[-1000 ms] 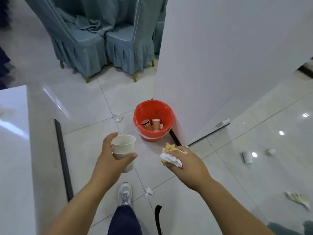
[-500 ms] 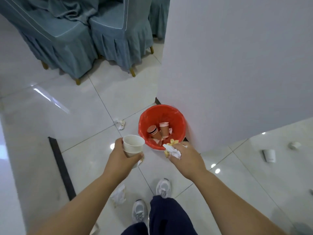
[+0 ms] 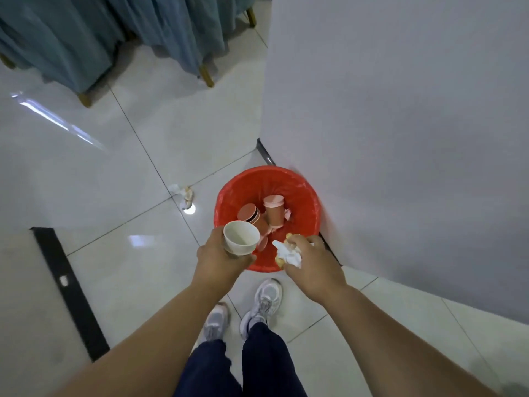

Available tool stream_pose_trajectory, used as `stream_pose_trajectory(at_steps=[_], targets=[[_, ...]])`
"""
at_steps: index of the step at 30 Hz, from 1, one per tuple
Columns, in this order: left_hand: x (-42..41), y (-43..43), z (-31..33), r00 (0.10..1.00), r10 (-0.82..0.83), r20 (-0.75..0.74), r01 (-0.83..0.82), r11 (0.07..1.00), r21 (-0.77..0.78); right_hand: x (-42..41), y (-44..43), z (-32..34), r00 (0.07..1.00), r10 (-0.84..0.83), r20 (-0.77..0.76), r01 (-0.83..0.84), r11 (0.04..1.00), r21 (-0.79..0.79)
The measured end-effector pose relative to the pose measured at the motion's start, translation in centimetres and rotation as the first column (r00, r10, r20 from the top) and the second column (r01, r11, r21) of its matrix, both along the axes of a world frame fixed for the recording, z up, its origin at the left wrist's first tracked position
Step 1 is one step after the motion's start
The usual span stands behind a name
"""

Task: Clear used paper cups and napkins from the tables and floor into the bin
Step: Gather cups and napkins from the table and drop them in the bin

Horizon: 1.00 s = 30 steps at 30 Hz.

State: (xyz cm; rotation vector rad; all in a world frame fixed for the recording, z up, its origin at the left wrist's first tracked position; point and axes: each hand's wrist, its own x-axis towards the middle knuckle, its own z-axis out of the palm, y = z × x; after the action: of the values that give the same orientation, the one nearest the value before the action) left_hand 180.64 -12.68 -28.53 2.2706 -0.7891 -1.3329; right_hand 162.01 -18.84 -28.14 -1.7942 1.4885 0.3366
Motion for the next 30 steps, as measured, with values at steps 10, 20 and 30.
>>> stream_pose_trajectory(at_steps=[10,20,30], targets=[[0.9,-7.1,-8.6,0.984,-0.14,-0.109,0.141,0.99,0.004,2.1,-4.9,-9.4,0.999,0.034,-0.008,-0.033,0.994,0.108],[2.8,-5.3,-3.9,0.979,-0.175,-0.105,0.188,0.974,0.127,2.6,-3.2,-4.6,0.96,-0.275,0.051,0.266,0.954,0.138],[1.1,-4.2,9.9,0.945,-0.254,-0.208,0.238,0.966,-0.1,0.4,4.7,10.7,0.691,-0.656,0.304,0.663,0.742,0.095]])
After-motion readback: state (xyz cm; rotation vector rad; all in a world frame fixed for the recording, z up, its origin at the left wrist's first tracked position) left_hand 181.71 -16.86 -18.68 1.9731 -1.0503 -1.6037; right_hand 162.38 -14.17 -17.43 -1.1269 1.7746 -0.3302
